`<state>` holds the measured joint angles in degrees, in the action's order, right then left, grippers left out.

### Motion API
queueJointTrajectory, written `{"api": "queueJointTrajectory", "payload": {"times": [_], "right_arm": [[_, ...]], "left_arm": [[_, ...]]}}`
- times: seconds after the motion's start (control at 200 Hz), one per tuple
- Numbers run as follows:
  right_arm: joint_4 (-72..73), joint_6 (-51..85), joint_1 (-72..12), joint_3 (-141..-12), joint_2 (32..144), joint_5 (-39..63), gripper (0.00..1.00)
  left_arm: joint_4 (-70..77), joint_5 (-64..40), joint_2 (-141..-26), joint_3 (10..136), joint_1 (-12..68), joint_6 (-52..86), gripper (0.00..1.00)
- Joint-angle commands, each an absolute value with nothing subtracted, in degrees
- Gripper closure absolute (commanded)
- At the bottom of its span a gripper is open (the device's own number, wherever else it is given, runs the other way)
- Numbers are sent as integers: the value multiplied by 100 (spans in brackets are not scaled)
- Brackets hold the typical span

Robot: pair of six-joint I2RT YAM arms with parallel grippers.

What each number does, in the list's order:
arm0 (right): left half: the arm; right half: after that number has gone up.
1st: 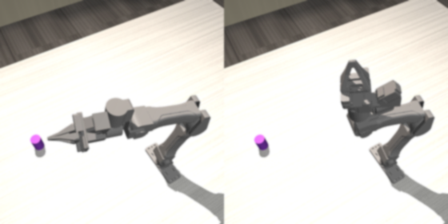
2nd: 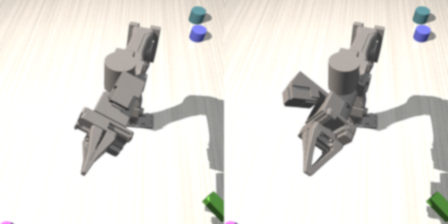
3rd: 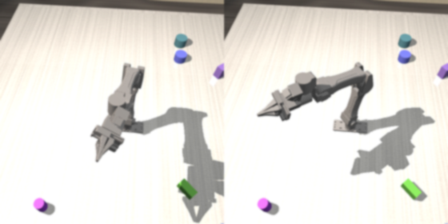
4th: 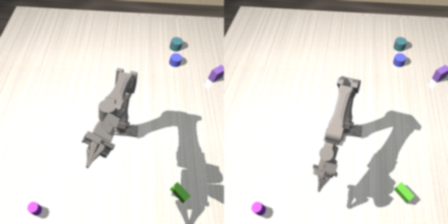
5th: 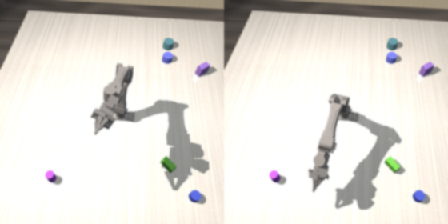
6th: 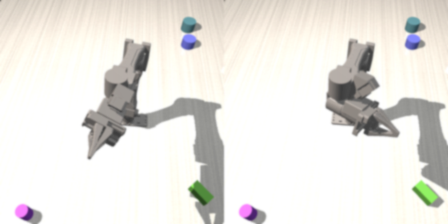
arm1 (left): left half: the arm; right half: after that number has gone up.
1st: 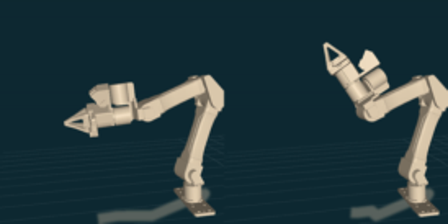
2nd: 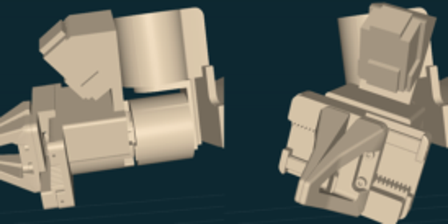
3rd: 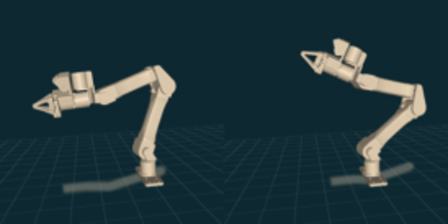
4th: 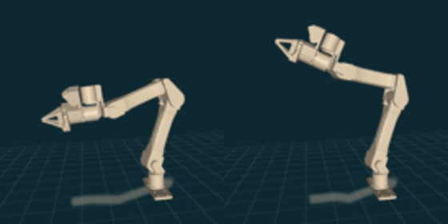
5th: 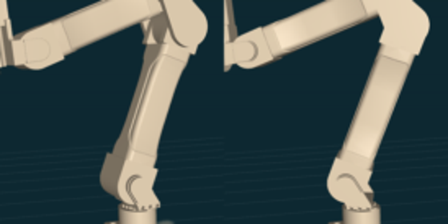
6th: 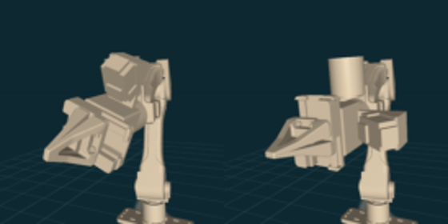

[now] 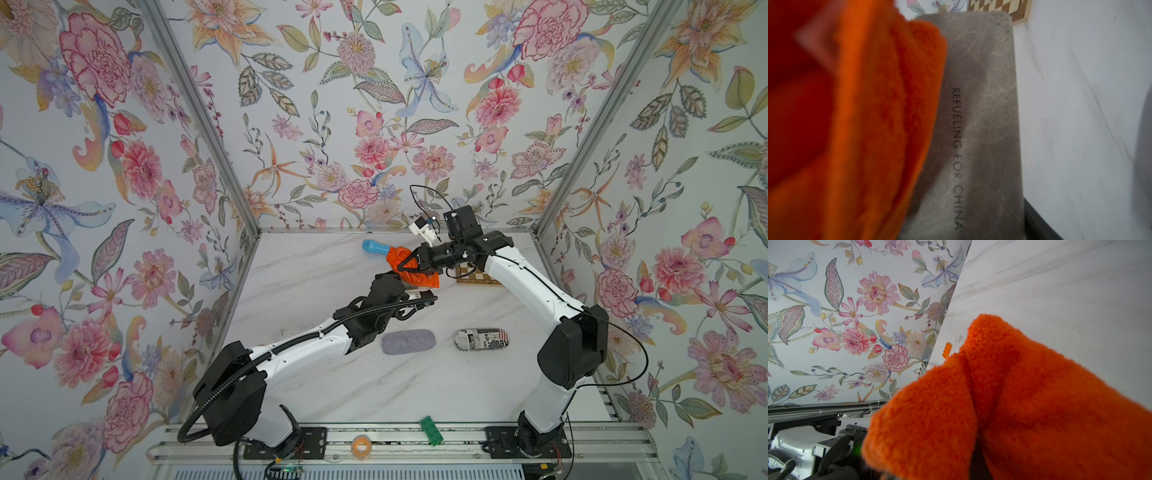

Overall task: Wipe the eyeglass case
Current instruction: Wipe the dirt from the eyeglass case.

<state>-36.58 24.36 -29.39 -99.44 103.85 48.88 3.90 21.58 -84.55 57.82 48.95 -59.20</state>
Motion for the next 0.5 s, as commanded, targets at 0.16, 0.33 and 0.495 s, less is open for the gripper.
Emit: {"api": "queueJointTrajectory", "payload": {"times": [0.16,0.33,0.495], "right_arm": [[-4281,2226,-2221,-9666,10325,5036,100],[-4419,1890,-1713,-9622,9723,4387,100],[-2904,2277,-1592,-8838,8403,3954,100]], "left_arm": [[1498,2224,-8071,5946,4811,-5815,63],[935,1984,-7957,6002,4635,-5160,63],[6,700,-7880,6284,3945,-2989,63]]}}
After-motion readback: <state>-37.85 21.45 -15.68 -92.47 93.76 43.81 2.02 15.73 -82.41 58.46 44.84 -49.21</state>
